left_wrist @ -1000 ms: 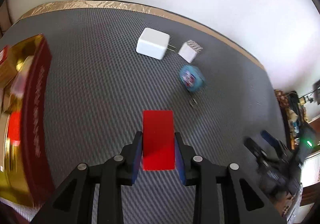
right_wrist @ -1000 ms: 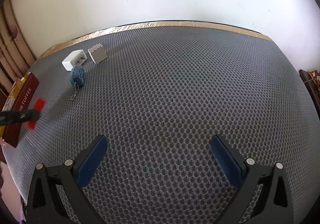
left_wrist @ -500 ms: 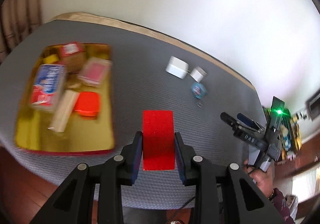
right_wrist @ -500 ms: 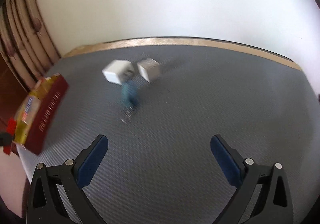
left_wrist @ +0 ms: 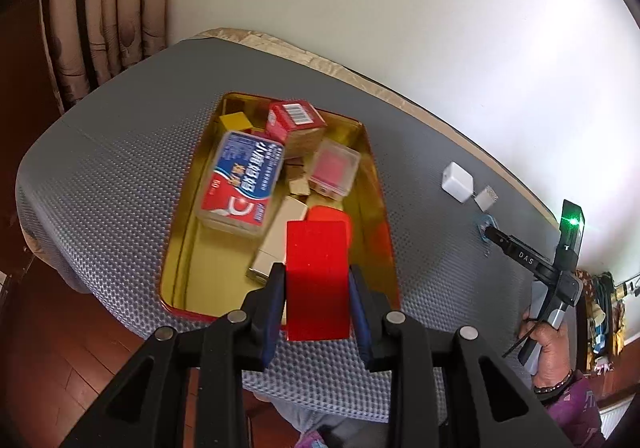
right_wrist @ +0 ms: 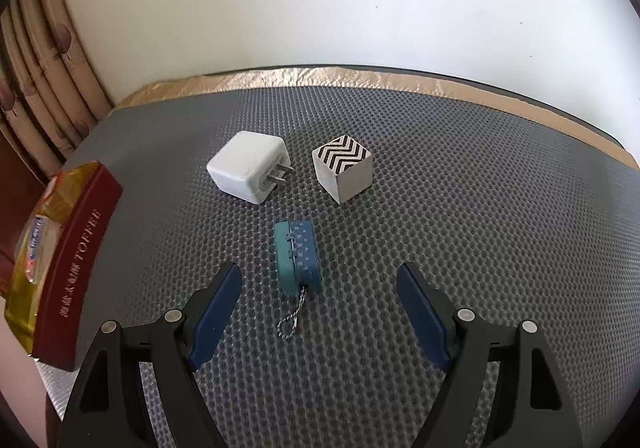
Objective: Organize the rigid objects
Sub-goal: 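Carry the red block toward the tin with the left gripper while the right gripper grasps the blue keychain tag, then release the red block into the tin with the left gripper while the right gripper drops the blue tag there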
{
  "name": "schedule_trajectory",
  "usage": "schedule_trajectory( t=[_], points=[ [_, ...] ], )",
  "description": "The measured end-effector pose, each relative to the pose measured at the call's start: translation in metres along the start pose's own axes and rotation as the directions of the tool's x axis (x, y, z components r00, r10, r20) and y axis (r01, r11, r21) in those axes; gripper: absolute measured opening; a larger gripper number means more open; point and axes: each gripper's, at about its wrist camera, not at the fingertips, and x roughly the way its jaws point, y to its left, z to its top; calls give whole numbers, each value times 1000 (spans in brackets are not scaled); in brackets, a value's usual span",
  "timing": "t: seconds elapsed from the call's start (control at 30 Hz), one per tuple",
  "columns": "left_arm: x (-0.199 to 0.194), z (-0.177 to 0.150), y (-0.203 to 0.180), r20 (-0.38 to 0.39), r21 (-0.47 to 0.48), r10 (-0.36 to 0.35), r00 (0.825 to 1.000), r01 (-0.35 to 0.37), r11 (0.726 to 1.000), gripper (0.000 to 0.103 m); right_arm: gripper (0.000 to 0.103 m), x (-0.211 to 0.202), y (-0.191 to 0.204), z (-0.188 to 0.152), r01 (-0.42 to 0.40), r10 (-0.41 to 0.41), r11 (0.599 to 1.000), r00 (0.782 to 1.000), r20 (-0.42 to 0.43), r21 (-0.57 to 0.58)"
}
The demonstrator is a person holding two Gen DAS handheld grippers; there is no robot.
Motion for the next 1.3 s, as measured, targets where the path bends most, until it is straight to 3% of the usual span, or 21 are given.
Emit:
schedule_trajectory(
  t=[0.03,0.1,0.17,0.27,0.33,0.57,0.8,1.07,1.3],
  points=[
    [0,0,3,2,2,6,1000,-6,1000,30,76,3,0,1,1,-1,1000,1000,-5,-2],
    [2,1,7,3,3,23,1000,-23,1000,30,55,11,2,1,10,-10,1000,1000,-21,-13],
    [6,1,10,0,1,29,1000,-29,1000,30,47,15,4,1,28,-28,999,999,-22,-21],
    [14,1,15,2,-1,56,998,-56,998,31,26,15,6,2,35,-36,999,999,-14,-33],
    [17,2,18,6,2,80,997,-80,997,30,21,13,5,1,38,-38,999,999,-4,-30],
    [21,1,23,38,19,161,986,-162,987,31,20,-9,7,-15,6,-6,1000,998,56,0],
    [31,1,33,28,13,207,978,-208,978,31,20,-23,16,-27,-48,48,999,998,49,6],
    [40,0,40,9,21,256,967,-257,966,46,20,-50,27,-30,-79,79,997,995,65,5],
    [-3,-4,38,105,-58,205,973,-200,978,50,20,-76,71,-20,-171,175,984,981,80,-50]
  ],
)
